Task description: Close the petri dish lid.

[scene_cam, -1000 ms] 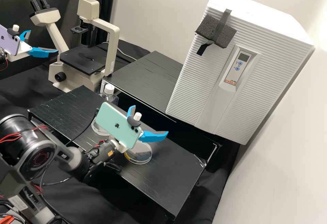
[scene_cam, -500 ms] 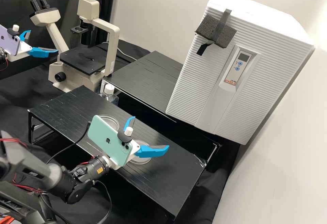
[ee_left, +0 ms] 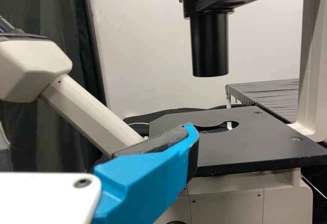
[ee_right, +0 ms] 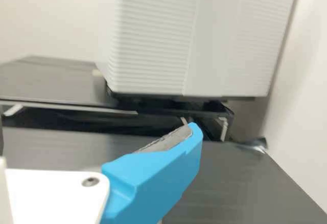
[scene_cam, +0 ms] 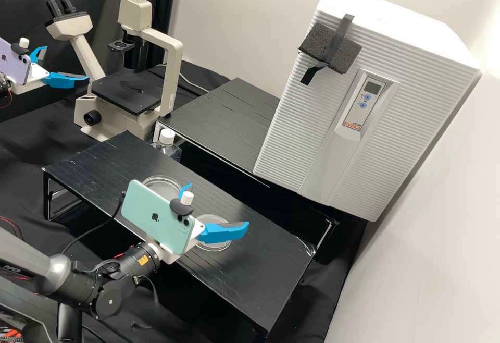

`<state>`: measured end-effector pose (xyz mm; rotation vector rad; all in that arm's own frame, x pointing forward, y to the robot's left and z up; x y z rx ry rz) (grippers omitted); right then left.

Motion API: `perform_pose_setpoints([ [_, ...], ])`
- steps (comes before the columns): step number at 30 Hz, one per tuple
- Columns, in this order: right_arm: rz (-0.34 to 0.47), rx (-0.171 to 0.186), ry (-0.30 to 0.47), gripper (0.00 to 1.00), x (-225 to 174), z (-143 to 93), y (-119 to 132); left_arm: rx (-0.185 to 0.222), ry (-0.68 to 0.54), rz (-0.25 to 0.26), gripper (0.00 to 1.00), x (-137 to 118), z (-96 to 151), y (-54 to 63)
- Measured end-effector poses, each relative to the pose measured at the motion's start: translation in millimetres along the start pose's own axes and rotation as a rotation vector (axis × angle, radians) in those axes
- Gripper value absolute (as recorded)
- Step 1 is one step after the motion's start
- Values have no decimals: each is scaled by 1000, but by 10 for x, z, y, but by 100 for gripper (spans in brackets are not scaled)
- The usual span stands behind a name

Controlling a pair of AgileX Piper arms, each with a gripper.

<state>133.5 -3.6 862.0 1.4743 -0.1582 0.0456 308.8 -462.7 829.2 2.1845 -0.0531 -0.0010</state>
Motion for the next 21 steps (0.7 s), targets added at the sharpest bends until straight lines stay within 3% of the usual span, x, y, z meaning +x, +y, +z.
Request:
perform_pose_setpoints([
  [7, -44, -13, -66, 100, -79, 147, 20, 0, 0, 0, 100, 0, 0, 0],
  [15, -93, -101, -21, 100, -175, 88, 7, 0, 0, 0, 100, 0, 0, 0],
  [21, -102, -105, -16, 100, -176, 82, -2, 0, 0, 0, 100, 0, 0, 0],
])
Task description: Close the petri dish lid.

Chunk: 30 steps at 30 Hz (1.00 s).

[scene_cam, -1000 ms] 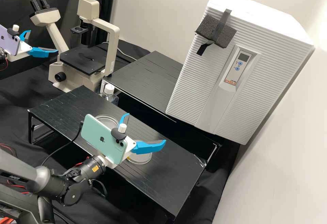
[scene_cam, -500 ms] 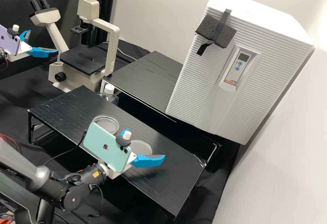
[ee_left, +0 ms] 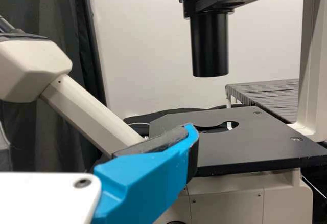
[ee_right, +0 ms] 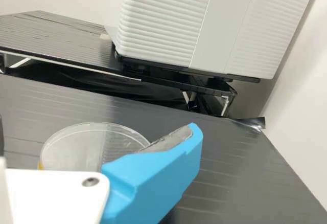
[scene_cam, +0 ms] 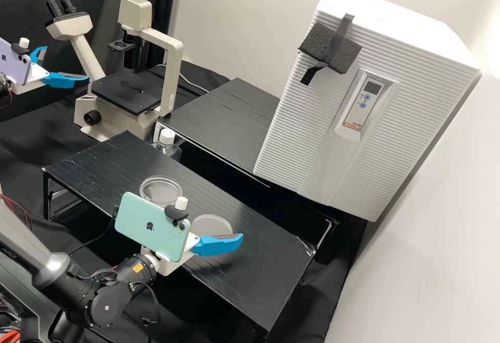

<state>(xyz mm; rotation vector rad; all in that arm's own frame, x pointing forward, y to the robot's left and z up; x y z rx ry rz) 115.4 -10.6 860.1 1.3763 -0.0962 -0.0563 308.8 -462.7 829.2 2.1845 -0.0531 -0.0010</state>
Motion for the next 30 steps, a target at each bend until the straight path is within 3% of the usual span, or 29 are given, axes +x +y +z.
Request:
perform_pose_setpoints([
  [10, -27, -2, 17, 100, 10, -16, -26, 0, 0, 0, 100, 0, 0, 0],
  [17, -62, 63, 17, 100, 46, 45, -62, 0, 0, 0, 100, 0, 0, 0],
  [18, -66, 77, 20, 0, 52, 57, -67, 0, 0, 0, 100, 0, 0, 0],
  [23, -87, 157, 18, 0, 82, 122, -93, 0, 0, 0, 100, 0, 0, 0],
  [30, -105, 188, 17, 0, 108, 184, -122, 0, 0, 0, 100, 0, 0, 0],
])
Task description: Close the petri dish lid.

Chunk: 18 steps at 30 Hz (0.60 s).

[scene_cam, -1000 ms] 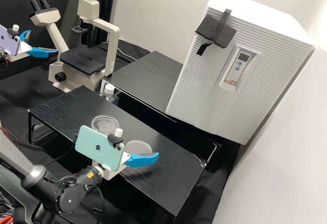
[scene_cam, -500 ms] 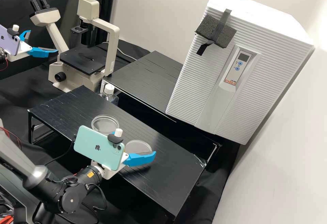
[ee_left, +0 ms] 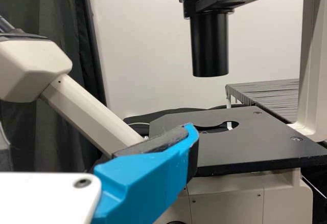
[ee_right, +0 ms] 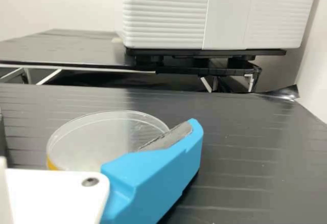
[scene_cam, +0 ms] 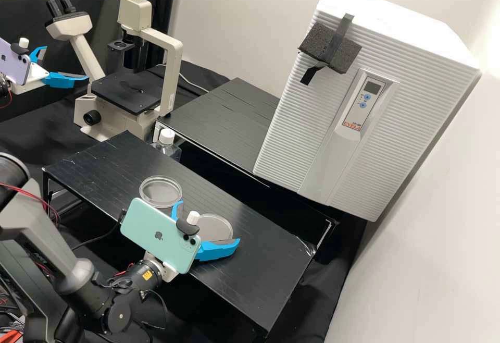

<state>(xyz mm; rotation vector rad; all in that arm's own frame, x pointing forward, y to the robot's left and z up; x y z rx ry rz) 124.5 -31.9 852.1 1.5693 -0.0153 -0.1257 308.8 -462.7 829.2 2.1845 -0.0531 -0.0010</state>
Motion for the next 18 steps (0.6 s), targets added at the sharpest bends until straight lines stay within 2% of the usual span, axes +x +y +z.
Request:
perform_pose_setpoints([
  [7, 21, 28, -1, 0, 17, 47, 18, 0, 0, 0, 100, 0, 0, 0],
  [18, 45, 25, -8, 0, 19, 60, 39, 0, 0, 0, 100, 0, 0, 0],
])
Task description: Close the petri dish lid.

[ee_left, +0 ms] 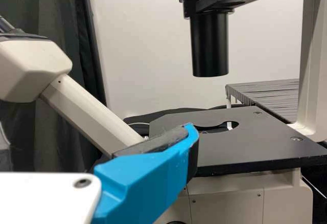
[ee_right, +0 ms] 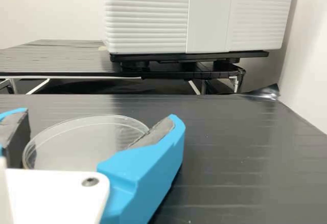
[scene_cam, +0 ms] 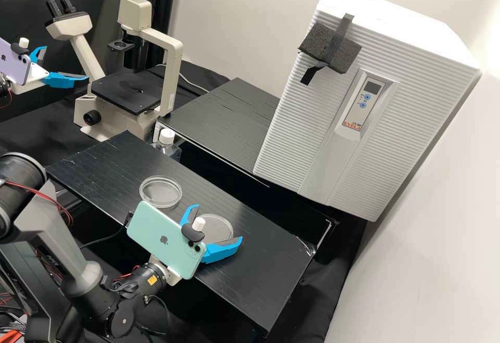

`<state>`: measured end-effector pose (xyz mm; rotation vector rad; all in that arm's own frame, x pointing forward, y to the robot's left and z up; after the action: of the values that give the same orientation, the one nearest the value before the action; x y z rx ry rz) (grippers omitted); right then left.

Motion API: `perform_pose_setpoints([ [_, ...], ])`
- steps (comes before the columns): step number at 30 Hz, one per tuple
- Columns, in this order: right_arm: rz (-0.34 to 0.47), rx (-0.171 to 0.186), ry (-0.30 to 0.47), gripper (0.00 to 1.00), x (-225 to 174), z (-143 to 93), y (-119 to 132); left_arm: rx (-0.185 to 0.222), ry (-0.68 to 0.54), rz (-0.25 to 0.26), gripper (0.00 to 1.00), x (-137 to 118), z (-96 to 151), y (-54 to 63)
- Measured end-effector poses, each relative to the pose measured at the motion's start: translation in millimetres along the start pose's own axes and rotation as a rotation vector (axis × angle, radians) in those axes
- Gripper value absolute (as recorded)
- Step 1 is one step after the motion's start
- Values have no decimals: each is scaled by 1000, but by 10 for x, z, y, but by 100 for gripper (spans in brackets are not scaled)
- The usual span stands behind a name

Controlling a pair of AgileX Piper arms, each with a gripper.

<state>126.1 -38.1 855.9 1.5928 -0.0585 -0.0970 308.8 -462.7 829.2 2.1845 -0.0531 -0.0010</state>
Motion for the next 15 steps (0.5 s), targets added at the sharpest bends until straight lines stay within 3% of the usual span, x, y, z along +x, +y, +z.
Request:
perform_pose_setpoints([
  [15, 3, -3, 5, 0, 0, -15, 2, 0, 0, 0, 100, 0, 0, 0],
])
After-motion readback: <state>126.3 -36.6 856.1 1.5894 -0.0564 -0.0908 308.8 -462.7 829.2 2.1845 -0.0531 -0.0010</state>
